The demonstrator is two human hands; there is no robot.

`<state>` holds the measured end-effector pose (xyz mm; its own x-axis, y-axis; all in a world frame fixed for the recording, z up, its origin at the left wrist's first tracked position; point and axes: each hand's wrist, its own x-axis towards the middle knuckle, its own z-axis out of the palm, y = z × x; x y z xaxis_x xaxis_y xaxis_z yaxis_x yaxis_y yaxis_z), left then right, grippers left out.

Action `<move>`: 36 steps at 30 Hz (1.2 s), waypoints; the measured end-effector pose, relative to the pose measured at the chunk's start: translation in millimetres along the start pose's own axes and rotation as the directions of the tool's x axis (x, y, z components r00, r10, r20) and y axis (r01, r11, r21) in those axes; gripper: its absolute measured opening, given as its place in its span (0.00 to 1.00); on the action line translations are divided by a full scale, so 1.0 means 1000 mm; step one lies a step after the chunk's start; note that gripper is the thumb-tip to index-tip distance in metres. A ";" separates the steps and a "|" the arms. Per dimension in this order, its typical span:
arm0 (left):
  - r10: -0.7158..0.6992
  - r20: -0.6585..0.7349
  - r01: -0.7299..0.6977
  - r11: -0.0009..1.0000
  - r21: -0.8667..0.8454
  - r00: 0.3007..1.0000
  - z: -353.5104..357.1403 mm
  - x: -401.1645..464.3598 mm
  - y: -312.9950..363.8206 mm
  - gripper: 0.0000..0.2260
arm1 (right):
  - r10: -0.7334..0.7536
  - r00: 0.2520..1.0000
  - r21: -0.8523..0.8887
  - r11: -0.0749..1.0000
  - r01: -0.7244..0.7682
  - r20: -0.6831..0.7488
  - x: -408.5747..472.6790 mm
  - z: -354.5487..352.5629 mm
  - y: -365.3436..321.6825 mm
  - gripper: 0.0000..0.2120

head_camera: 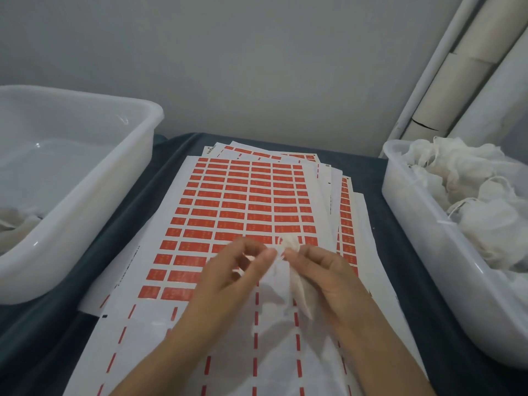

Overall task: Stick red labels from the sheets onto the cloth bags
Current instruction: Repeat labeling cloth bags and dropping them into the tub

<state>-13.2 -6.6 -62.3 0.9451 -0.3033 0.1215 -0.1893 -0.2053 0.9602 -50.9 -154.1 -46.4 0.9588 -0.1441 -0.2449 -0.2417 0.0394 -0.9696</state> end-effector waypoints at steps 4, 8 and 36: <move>0.070 0.076 -0.076 0.993 0.089 0.995 0.009 -0.001 0.000 0.13 | -0.056 0.998 -0.064 0.996 0.057 0.016 0.000 0.004 0.004 0.10; -0.112 0.134 0.142 0.960 -0.241 0.985 -0.005 0.001 0.003 0.14 | -0.035 0.996 0.086 0.996 0.028 0.078 -0.001 0.001 0.000 0.07; -0.003 -0.012 0.006 0.956 0.292 1.000 0.008 0.026 -0.001 0.13 | -0.131 0.901 -0.637 0.749 -0.184 -0.414 0.030 -0.045 0.020 0.27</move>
<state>9.8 -21.9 -62.0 0.9487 -0.2918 0.1216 -0.2530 -0.4703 0.8454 -33.4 -202.2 -72.9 0.8333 -0.5446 -0.0945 -0.4525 -0.5739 -0.6826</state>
